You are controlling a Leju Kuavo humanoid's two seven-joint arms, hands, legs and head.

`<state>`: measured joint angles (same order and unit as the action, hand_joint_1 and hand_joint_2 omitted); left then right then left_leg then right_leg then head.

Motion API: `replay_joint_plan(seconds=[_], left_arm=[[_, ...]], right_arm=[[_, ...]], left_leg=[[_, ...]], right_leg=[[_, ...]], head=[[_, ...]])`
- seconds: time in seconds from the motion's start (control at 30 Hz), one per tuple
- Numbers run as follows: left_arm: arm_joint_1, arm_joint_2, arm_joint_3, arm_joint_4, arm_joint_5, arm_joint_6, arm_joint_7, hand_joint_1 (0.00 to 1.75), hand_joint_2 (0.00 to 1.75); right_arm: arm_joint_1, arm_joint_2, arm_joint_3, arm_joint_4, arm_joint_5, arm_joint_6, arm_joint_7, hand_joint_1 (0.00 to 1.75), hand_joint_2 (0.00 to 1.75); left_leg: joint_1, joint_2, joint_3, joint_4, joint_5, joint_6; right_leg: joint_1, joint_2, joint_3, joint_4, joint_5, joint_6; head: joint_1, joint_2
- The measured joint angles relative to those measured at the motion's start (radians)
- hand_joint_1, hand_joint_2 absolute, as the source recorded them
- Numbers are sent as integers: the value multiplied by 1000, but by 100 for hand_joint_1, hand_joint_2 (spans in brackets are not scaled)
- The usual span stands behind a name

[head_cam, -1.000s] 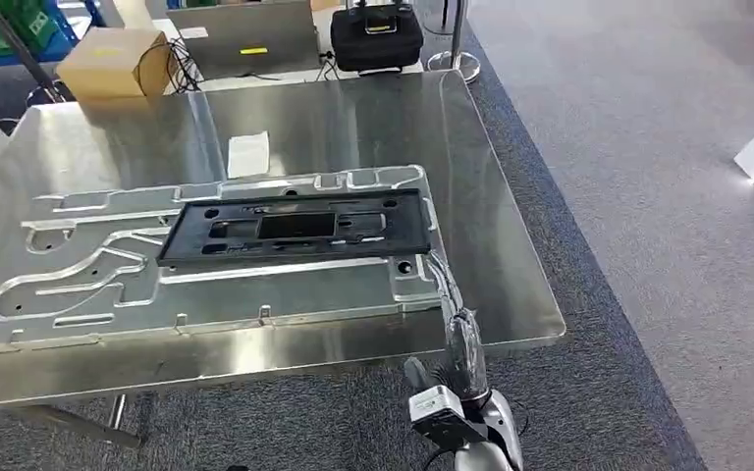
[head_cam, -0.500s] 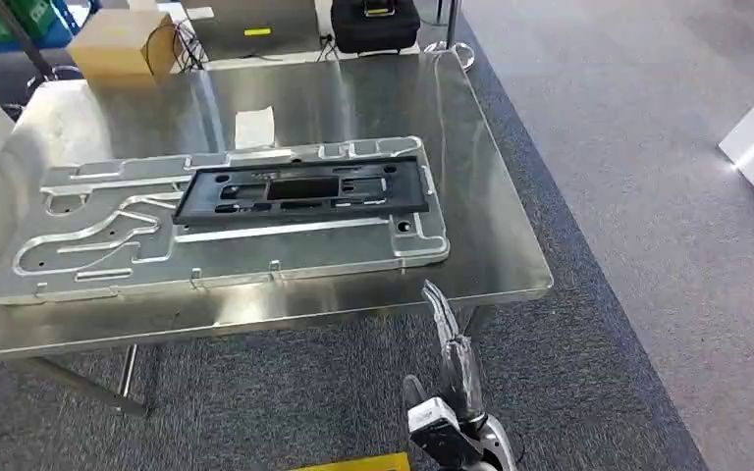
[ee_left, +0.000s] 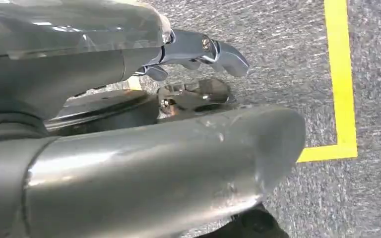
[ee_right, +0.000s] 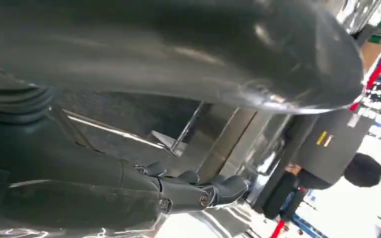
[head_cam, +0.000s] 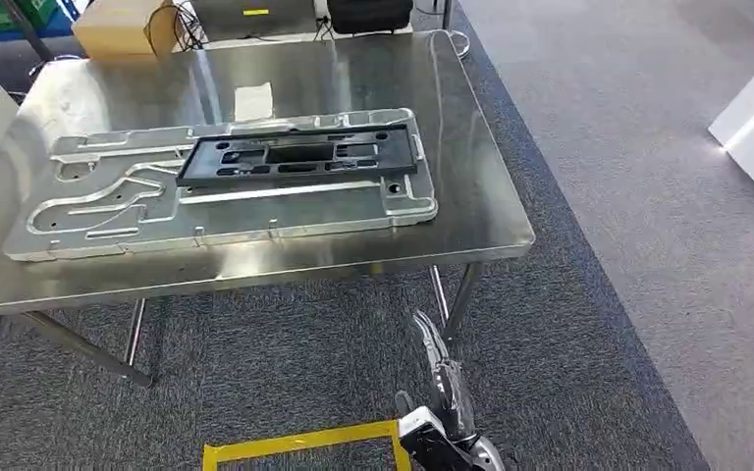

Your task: Take the parts from the cabinet and place them on the table.

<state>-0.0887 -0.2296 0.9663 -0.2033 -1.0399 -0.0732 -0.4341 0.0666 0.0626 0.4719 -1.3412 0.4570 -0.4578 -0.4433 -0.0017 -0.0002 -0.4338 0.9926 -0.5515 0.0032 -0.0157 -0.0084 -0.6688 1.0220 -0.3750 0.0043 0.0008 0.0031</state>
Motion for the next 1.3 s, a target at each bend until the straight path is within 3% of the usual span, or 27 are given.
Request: replay_joint_plan(seconds=[0.03,0.07,0.1,0.13,0.23,0.3,0.33,0.37,0.4,0.43,0.47,0.5,0.53,0.63,0.7,0.73,0.77,0.8,0.83,0.87,0.93,1.0,1.13,1.17,1.2,1.27,1.3], left_arm=[[1,0,0,0,0,0,-1,0,0],[2,0,0,0,0,0,0,0,0],[3,0,1,0,0,0,0,0,0],[3,-1,1,0,0,0,0,0,0],[3,-1,2,0,-1,2,0,0,0],[4,-1,3,0,-3,2,0,0,0],[4,-1,4,0,-4,3,0,0,0],[4,-1,5,0,-4,4,0,0,0],[4,-1,6,0,-4,4,0,0,0],[4,-1,6,0,-5,4,0,0,0],[4,-3,6,0,-8,4,0,0,0],[5,-6,7,0,-9,4,0,0,0],[6,-6,7,0,-11,4,2,0,0],[10,-6,10,0,-12,4,6,0,0],[13,-5,10,0,-18,5,9,0,0],[15,-4,12,0,-18,5,11,0,0],[16,-4,14,0,-19,6,13,0,0],[16,-3,15,0,-19,7,13,0,0],[16,-3,17,0,-19,7,14,0,0],[17,-2,17,0,-19,7,14,0,0],[17,0,18,0,-21,7,14,0,0],[13,0,19,0,-21,7,14,0,0],[14,1,24,0,-21,7,11,0,0],[14,0,24,0,-21,7,9,0,0],[14,0,25,0,-21,7,8,0,0],[14,0,25,0,-21,7,7,0,0],[14,0,25,0,-21,7,7,0,0]], right_arm=[[0,0,0,6,-1,1,-1,0,0],[-1,0,0,15,-2,1,-1,0,0],[0,0,0,27,-6,1,-1,0,0],[0,0,0,40,-11,1,0,0,0],[0,0,0,71,-28,0,2,0,0],[0,-1,0,94,-40,-2,2,0,0],[0,-1,0,103,-40,-2,1,0,0],[0,-1,0,112,-42,-2,1,0,0],[0,-1,0,123,-47,-2,0,0,0],[-1,0,0,130,-53,-2,-1,0,0],[-1,0,-1,143,-69,0,-5,0,0],[-2,1,-8,155,-93,3,-14,0,0],[-6,3,-17,174,-114,8,-20,0,0],[-3,11,-57,248,-173,28,-42,0,0],[-13,28,-101,336,-207,39,-74,0,0],[-24,40,-132,397,-222,47,-95,0,0],[-30,51,-167,458,-231,52,-117,0,0],[-34,56,-193,500,-235,53,-129,0,0],[-39,60,-219,541,-239,53,-138,0,0],[-46,65,-242,580,-241,53,-144,0,0],[-62,76,-277,643,-244,53,-150,0,0],[-71,86,-300,681,-245,52,-152,0,0],[-94,97,-332,753,-248,51,-153,0,0],[-98,97,-346,777,-250,52,-152,0,0],[-101,98,-356,792,-251,53,-152,0,0],[-105,98,-373,816,-251,55,-152,0,0],[-107,98,-380,826,-251,55,-152,0,0]], left_leg=[[0,-1,-7,-4,5,3],[-5,-1,-14,1,12,14],[0,0,-23,-6,25,26],[3,9,-30,-10,41,35],[-3,9,-80,-9,82,51],[-10,10,-116,-6,108,52],[-14,11,-138,-4,122,53],[-16,11,-150,-3,130,54],[-26,11,-175,-2,147,54],[-30,10,-188,-2,158,55],[-27,11,-193,2,168,56],[-35,10,-198,2,174,53],[-30,12,-199,2,186,48],[-29,9,-207,-6,215,32],[-22,5,-236,49,126,16],[-13,5,-260,136,45,5],[-7,5,-278,217,-5,-1],[-3,5,-288,280,-25,-6],[1,5,-286,316,-10,-9],[4,5,-264,310,25,-12],[8,5,-157,187,91,-17],[4,1,-36,11,30,-16],[-1,-1,-54,-3,43,22],[3,6,-62,-6,59,37],[2,6,-74,-6,67,48],[-2,6,-96,-4,88,54],[-5,7,-112,-3,98,55]], right_leg=[[0,-1,4,-3,6,4],[-2,-2,5,-12,25,14],[1,0,5,-16,35,22],[-6,7,-5,-1,5,24],[-1,7,-44,168,-190,24],[3,7,-54,282,-231,21],[6,7,-40,299,-200,15],[9,7,-24,291,-174,11],[16,7,39,226,-119,-6],[21,7,98,154,-104,-19],[34,7,181,48,-135,-41],[38,3,242,-53,-174,-50],[38,3,252,-76,-182,-39],[38,3,235,-86,-147,-44],[30,-2,211,-87,-124,-52],[30,-1,192,-85,-111,-52],[29,-2,176,-81,-100,-50],[28,-6,158,-76,-90,-47],[26,-8,136,-68,-79,-43],[23,-9,114,-58,-71,-39],[15,-8,70,-34,-57,-29],[15,-6,45,-17,-46,-17],[15,-5,41,-20,-14,8],[8,0,33,-6,-40,14],[8,1,16,33,-98,17],[6,3,-29,181,-214,24],[6,4,-46,255,-244,26]], head=[[-1,0],[-13,0],[-8,0],[-9,0],[1,0],[1,0],[2,0],[2,0],[1,0],[1,0],[-1,0],[1,0],[-2,0],[4,0],[2,0],[-1,0],[0,0],[0,0],[0,0],[1,0],[-1,0],[-3,0],[-3,0],[-5,0],[4,0],[8,0],[9,0]])
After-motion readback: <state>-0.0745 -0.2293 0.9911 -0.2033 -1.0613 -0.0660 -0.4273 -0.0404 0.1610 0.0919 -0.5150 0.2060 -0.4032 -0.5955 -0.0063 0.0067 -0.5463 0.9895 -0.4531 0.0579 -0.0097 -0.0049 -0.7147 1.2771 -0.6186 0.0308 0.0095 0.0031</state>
